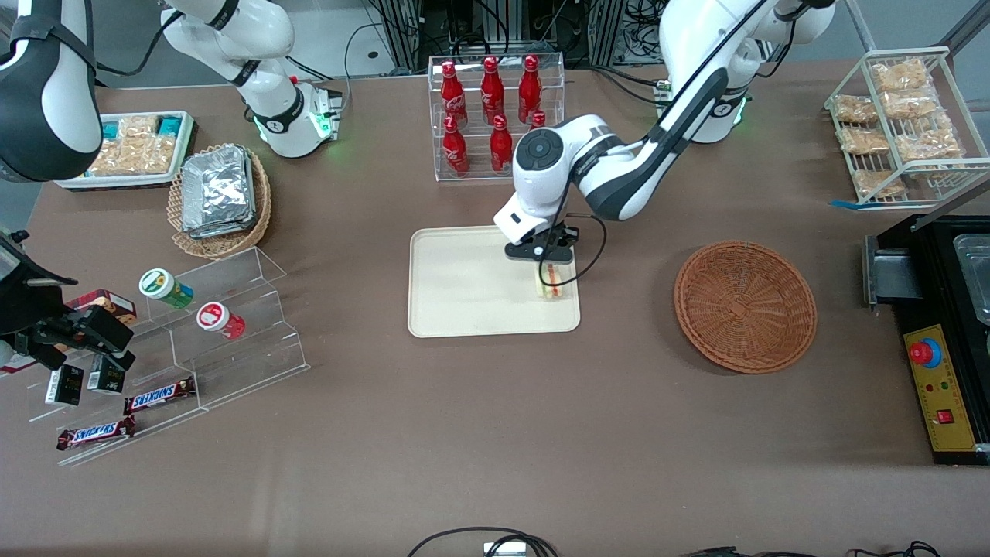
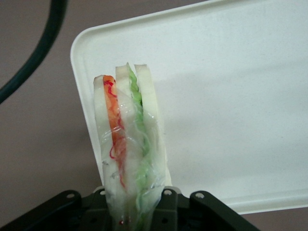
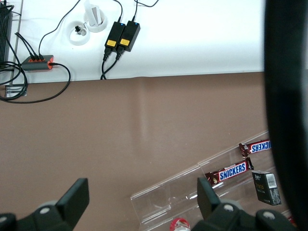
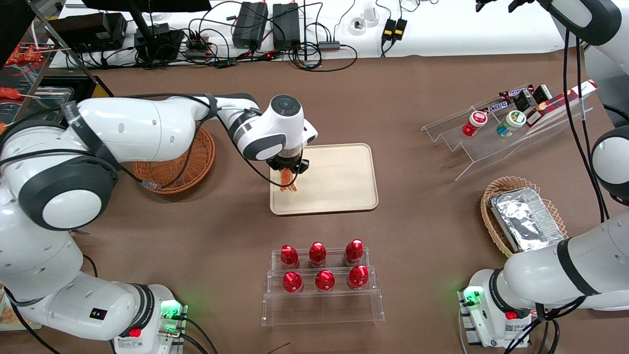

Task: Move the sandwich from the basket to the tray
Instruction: 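Lower the sandwich onto the tray and open the left gripper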

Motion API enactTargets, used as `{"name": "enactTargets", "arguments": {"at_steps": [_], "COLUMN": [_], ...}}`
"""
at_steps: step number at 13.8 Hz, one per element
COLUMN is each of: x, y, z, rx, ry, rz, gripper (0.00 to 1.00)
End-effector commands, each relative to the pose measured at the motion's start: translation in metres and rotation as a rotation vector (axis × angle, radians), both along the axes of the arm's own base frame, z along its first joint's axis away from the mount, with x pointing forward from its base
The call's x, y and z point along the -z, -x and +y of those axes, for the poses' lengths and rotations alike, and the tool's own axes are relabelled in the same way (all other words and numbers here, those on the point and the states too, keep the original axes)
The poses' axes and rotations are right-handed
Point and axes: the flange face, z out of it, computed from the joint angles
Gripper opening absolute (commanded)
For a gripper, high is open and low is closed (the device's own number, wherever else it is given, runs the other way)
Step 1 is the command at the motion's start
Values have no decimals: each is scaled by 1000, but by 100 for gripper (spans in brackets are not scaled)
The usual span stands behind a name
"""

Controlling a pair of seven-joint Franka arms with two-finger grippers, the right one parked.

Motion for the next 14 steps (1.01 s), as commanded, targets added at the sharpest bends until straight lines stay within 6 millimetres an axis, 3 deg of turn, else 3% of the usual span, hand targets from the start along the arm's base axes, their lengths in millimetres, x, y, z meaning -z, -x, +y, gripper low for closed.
{"name": "enactTargets", "arguments": {"at_steps": [1,3,11,13,14], "x": [19,29,50,48,47], "y": [-5,8,15,20,20], "z": [-19,-29,-26,-32,-33], "rx": [21,55,68,31,23], "ry": [15,21,-5,-7,-10], "rz": [12,16,28,23,23], "gripper": [0,0,0,68,86]}}
